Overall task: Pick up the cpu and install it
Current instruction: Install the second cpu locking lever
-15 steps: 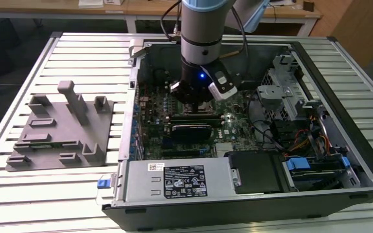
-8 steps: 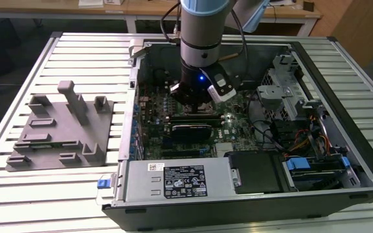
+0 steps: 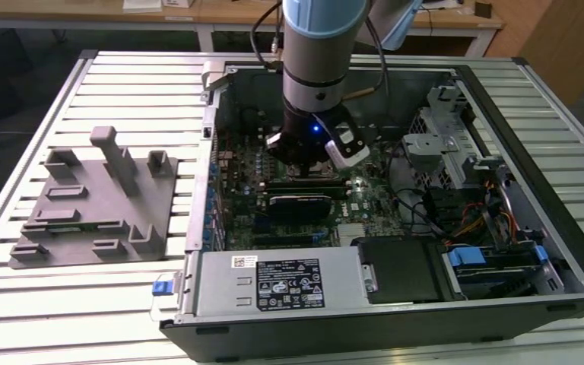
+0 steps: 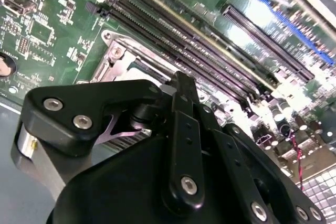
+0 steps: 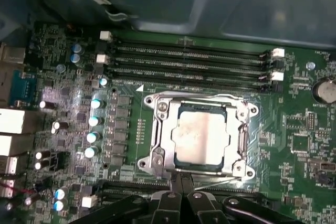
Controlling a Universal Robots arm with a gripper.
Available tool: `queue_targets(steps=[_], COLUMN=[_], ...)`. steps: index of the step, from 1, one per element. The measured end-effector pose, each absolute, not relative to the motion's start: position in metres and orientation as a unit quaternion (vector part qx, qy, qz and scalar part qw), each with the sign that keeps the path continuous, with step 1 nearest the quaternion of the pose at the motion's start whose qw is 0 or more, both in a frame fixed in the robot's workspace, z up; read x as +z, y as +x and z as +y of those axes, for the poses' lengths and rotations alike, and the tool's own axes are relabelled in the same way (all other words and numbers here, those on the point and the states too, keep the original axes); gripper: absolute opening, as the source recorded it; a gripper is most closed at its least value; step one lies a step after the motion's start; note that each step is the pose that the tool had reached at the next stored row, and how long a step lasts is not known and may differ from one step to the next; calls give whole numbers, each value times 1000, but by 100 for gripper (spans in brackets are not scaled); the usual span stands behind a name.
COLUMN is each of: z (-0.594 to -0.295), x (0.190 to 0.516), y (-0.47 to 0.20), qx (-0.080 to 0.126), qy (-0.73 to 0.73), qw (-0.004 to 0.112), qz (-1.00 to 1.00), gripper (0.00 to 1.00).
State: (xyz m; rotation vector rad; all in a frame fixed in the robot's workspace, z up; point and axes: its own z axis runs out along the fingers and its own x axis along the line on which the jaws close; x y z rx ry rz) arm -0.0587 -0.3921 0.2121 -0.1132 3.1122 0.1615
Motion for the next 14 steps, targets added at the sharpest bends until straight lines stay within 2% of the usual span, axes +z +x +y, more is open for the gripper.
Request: queue_targets(steps=[14], z=[-397], x=[203], y=[-70], qx=[60], qy=[-36], qw=[12], qz=[997], gripper=[11])
